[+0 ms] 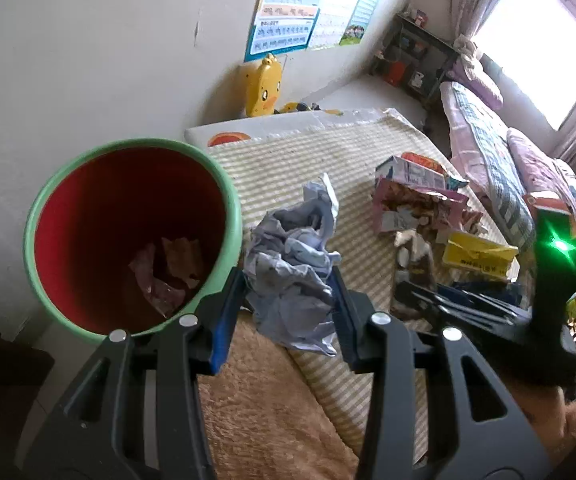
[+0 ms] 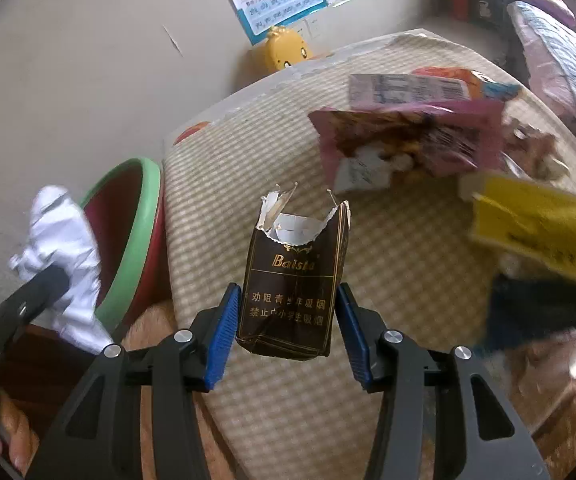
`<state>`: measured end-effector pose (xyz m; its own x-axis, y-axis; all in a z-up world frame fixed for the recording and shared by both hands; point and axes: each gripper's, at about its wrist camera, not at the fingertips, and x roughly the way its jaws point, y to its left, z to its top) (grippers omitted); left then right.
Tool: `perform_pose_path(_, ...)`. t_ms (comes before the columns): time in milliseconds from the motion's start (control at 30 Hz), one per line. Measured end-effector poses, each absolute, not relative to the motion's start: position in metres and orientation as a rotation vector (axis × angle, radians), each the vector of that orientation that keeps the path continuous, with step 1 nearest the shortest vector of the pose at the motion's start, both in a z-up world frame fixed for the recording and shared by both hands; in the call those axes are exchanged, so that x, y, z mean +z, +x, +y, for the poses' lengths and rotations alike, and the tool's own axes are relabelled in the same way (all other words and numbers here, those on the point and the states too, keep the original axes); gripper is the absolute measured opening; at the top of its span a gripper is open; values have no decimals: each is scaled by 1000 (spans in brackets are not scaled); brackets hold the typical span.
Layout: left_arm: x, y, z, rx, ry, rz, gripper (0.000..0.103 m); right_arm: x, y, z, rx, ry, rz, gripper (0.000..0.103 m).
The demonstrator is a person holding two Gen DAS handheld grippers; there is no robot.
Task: Collect trash
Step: 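Grasp the brown Balsa cigarette box with the right gripper while the left holds tissue, then carry tissue and box over the green bucket and open both grippers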
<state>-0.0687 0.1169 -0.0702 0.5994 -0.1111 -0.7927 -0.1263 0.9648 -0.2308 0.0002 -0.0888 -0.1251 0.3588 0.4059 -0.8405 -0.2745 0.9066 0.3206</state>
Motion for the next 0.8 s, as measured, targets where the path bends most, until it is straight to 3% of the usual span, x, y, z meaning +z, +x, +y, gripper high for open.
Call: perform_pose_path(800, -77, -67, 101, -4, -218, 964, 41, -117, -13, -112, 426, 209, 1111, 47)
